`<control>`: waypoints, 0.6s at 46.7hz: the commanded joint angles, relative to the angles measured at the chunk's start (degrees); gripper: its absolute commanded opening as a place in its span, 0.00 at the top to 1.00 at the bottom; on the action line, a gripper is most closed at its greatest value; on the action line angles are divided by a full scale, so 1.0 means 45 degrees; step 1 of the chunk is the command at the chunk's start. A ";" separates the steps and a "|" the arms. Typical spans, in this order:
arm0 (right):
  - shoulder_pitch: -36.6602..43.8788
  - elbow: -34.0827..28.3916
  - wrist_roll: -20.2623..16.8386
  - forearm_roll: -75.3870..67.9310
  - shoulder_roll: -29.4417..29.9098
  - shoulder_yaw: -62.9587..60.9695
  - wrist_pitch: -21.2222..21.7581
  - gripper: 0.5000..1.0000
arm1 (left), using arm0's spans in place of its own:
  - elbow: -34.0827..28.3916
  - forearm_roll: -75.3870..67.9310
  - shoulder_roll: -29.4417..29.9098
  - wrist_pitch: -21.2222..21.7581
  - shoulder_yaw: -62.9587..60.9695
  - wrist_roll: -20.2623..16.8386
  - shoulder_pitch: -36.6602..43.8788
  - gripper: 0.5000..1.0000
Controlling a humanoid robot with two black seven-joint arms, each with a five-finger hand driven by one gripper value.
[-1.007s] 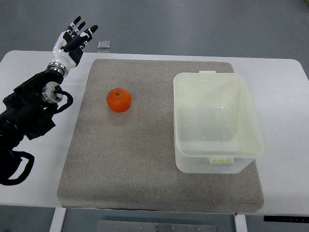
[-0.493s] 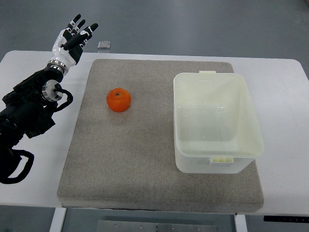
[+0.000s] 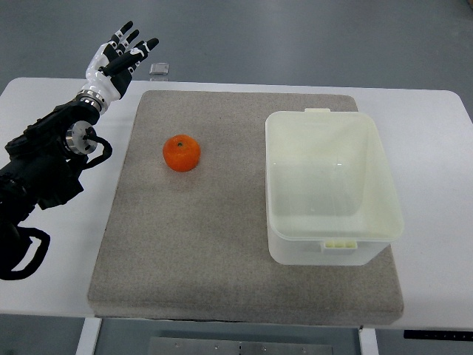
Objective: Put orange in box with left hand
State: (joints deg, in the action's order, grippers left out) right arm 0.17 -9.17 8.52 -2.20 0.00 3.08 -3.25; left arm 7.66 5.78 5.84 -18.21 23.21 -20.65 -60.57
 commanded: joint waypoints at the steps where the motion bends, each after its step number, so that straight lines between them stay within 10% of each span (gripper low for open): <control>1: 0.0001 0.0006 0.0000 0.0000 0.0000 0.0000 0.0000 0.15 | 0.0115 -0.0111 0.0167 -0.0229 -0.0820 0.0019 -0.0191 0.01; 28: -0.0019 -0.0013 0.0000 0.0000 0.0000 0.0000 0.0000 0.15 | 0.0115 -0.3253 0.1339 -0.3646 -0.5939 0.0058 -0.2007 0.01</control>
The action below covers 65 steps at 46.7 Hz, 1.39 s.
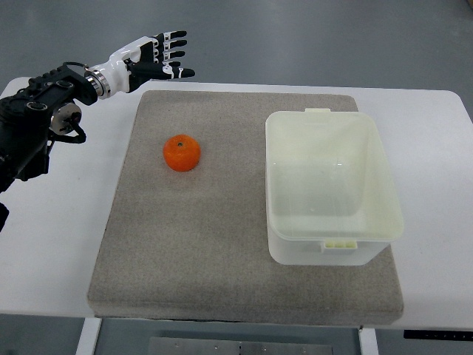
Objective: Put orange in box with left hand
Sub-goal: 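Swing the left hand over the orange, fingers open downward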
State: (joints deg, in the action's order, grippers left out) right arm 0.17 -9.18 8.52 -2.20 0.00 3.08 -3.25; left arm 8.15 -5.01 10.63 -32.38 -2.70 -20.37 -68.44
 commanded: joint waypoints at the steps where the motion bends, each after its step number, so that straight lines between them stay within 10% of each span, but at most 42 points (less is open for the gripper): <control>1: 0.0000 -0.0011 0.0001 0.0000 0.0000 0.0000 0.0000 0.15 | 0.0006 -0.1206 0.0352 -0.0583 -0.0239 -0.0005 -0.0356 0.01; 13: 0.0001 -0.0010 0.0001 0.0000 0.0000 0.0000 0.0000 0.15 | 0.0200 -0.6402 0.1329 -0.0583 -0.0337 -0.0180 -0.1489 0.01; 25: 0.0001 -0.0010 0.0001 0.0000 0.0000 0.0000 0.0000 0.15 | 0.4593 -1.0834 0.3029 -0.0583 -0.0318 -0.0649 -0.2661 0.02; 35: 0.0001 0.0009 0.0001 0.0000 0.0000 0.0000 0.0000 0.15 | 0.5729 -1.6107 0.3185 -0.0583 -0.0240 -0.3252 -0.3052 0.06; 65: 0.0001 -0.0011 0.0001 0.0000 0.0000 0.0000 0.0000 0.15 | 0.7545 -1.9236 0.2678 -0.0112 -0.0591 -0.3252 -0.3014 0.05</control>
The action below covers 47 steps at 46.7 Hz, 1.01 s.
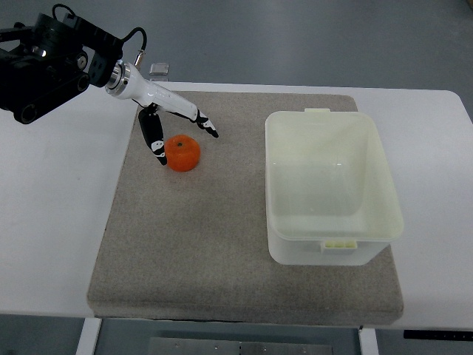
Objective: Put orange in box with left hand
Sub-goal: 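Swing the left hand over the orange, fingers open downward, then lower the left hand and close fingers around the orange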
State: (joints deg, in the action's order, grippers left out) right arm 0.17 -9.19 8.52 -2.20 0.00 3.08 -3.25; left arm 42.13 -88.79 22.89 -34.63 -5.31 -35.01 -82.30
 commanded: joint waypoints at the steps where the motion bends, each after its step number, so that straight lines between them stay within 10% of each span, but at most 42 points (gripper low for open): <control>1: 0.0001 0.0012 -0.0018 0.0000 0.0000 0.0000 0.0000 0.15 | -0.0025 -0.0756 -0.0086 0.0565 -0.0011 0.0003 0.0105 0.05; 47: 0.0001 -0.0008 0.0001 0.0000 0.0000 0.0000 0.0000 0.15 | -0.0201 -0.2750 -0.0575 0.1856 -0.0050 0.0003 0.0613 0.07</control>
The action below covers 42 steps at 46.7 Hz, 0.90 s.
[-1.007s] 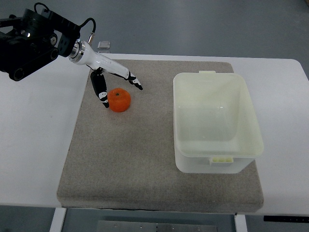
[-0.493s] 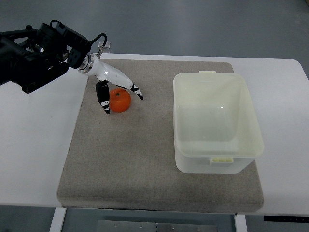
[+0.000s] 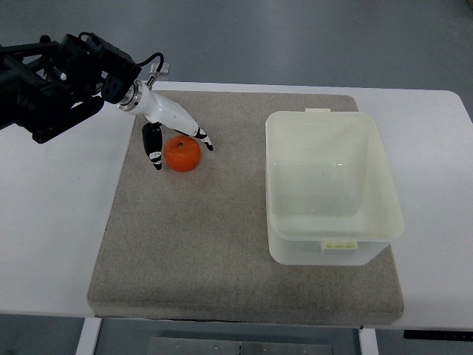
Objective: Put orange in box with left hand
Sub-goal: 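Lower the left hand and close fingers around the orange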
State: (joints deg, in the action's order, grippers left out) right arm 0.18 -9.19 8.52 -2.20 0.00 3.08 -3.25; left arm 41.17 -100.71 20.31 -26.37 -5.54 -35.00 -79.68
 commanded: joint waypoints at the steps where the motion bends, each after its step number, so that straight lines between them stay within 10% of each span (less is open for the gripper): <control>1: -0.0001 -0.0009 0.0000 0.0000 0.0000 0.0000 0.0000 0.15 | -0.0008 -0.0100 -0.0002 0.0040 0.0001 -0.0001 0.0031 0.07; 29: -0.0001 -0.0009 0.0000 0.0000 0.0000 0.0000 0.0000 0.15 | -0.0009 -0.0100 0.0018 0.0138 0.0001 -0.0001 0.0265 0.07; 36: -0.0001 0.0011 0.0000 0.0000 0.0000 0.0000 0.0000 0.15 | -0.0028 -0.0100 0.0018 0.0138 0.0001 -0.0001 0.0265 0.22; 42: -0.0001 -0.0009 0.0000 0.0000 0.0000 0.0000 0.0000 0.15 | -0.0028 -0.0119 -0.0002 0.0138 0.0001 -0.0001 0.0245 0.55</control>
State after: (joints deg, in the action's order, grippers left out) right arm 0.18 -9.18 8.53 -2.20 0.00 3.08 -3.25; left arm 41.04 -101.20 20.37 -25.75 -5.54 -35.00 -78.49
